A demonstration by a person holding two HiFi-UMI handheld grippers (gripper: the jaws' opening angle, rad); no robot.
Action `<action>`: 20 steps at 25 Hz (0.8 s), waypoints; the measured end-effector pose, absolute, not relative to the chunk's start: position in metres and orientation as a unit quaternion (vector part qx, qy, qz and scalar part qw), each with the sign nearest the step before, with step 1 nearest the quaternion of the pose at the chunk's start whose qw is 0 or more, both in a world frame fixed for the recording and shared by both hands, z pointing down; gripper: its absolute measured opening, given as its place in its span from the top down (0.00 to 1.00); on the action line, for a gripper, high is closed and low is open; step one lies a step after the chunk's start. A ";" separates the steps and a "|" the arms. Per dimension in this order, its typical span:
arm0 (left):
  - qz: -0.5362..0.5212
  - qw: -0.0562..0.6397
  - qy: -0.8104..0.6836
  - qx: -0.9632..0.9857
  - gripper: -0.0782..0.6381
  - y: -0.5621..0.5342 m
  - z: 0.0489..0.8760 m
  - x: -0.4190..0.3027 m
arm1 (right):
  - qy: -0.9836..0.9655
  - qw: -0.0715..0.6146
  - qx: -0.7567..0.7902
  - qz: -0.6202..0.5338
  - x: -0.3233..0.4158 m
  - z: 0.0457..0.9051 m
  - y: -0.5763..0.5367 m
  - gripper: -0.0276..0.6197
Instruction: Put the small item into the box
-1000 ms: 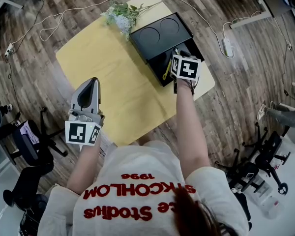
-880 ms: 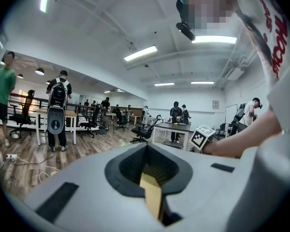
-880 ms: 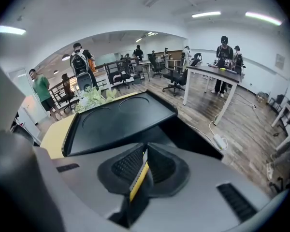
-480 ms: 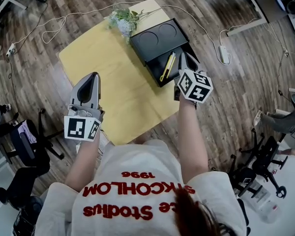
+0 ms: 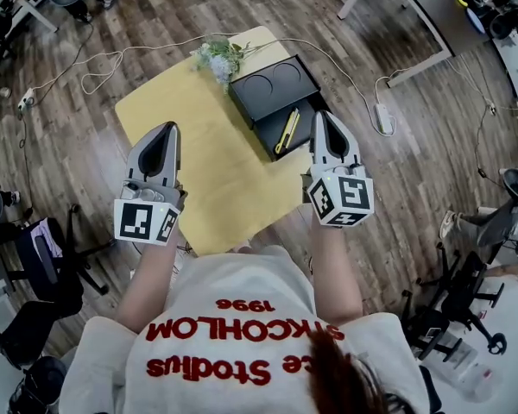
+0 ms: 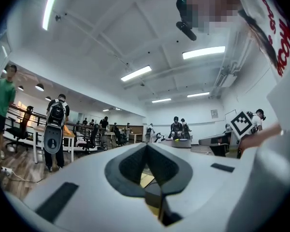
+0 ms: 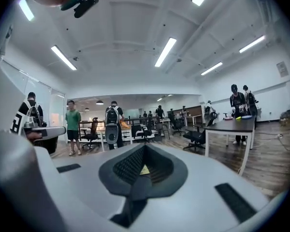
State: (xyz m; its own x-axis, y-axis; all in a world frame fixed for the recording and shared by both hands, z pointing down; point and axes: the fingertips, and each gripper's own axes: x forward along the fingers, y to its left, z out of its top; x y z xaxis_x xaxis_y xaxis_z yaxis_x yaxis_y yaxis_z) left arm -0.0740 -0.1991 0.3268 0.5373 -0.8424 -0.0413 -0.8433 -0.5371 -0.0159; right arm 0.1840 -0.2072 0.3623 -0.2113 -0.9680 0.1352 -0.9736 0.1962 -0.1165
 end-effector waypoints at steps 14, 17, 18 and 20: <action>0.037 0.048 0.496 -0.866 0.88 -0.171 0.282 -0.087 | -0.782 -0.016 0.621 0.061 0.174 0.304 -0.140 0.95; 0.039 0.050 0.497 -0.866 0.88 -0.169 0.280 -0.092 | -0.778 -0.015 0.625 0.053 0.174 0.299 -0.134 0.95; 0.039 0.050 0.497 -0.865 0.88 -0.168 0.279 -0.094 | -0.778 -0.015 0.627 0.050 0.174 0.298 -0.132 0.95; 0.041 0.052 0.497 -0.865 0.88 -0.168 0.278 -0.095 | -0.776 -0.015 0.629 0.047 0.175 0.296 -0.130 0.95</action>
